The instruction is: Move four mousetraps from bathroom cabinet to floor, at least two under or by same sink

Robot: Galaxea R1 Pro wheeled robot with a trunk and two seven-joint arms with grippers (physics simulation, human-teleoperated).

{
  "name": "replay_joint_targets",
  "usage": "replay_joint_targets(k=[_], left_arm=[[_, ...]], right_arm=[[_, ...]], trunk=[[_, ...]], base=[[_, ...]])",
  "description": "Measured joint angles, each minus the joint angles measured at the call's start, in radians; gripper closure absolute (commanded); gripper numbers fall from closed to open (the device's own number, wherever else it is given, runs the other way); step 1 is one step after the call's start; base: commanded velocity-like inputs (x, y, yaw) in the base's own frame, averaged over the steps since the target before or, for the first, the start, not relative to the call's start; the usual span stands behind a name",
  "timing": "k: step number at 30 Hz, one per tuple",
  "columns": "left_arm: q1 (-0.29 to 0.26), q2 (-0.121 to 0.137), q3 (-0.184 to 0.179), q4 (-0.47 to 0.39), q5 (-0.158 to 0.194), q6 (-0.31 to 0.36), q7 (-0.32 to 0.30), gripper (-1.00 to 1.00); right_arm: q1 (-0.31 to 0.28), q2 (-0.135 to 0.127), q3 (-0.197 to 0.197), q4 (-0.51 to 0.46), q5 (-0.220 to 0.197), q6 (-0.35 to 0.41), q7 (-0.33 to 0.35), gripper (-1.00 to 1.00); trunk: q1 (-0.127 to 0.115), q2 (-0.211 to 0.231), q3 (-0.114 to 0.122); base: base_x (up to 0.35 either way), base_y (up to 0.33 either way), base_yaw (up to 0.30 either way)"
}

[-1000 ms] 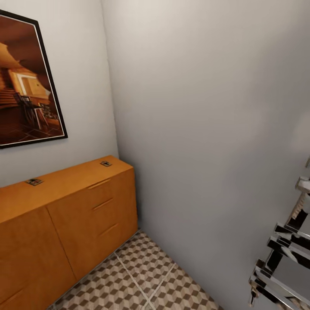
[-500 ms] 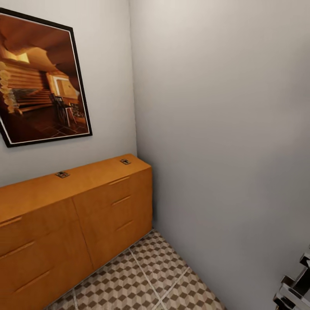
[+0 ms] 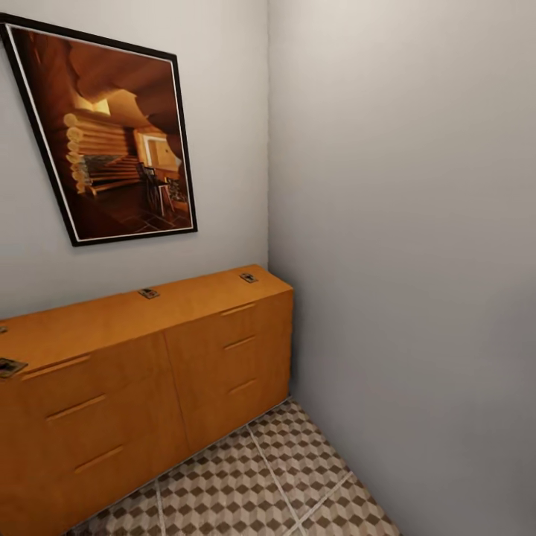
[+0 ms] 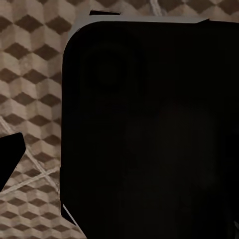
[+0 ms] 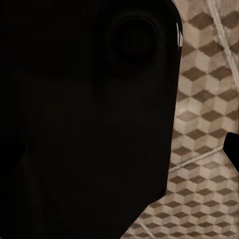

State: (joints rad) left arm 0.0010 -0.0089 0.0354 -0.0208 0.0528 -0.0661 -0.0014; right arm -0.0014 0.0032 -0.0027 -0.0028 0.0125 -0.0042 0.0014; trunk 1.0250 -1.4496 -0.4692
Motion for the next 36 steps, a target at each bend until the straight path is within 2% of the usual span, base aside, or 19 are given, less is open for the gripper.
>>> replay_joint_targets(k=[36], left_arm=[[-0.001,0.000,0.000,-0.001,0.000,-0.001,0.000,-1.00]], right_arm=[[0.000,0.000,0.000,0.000,0.000,0.000,0.000,-1.00]], trunk=[[0.000,0.000,0.000]], base=[[0.000,0.000,0.274]])
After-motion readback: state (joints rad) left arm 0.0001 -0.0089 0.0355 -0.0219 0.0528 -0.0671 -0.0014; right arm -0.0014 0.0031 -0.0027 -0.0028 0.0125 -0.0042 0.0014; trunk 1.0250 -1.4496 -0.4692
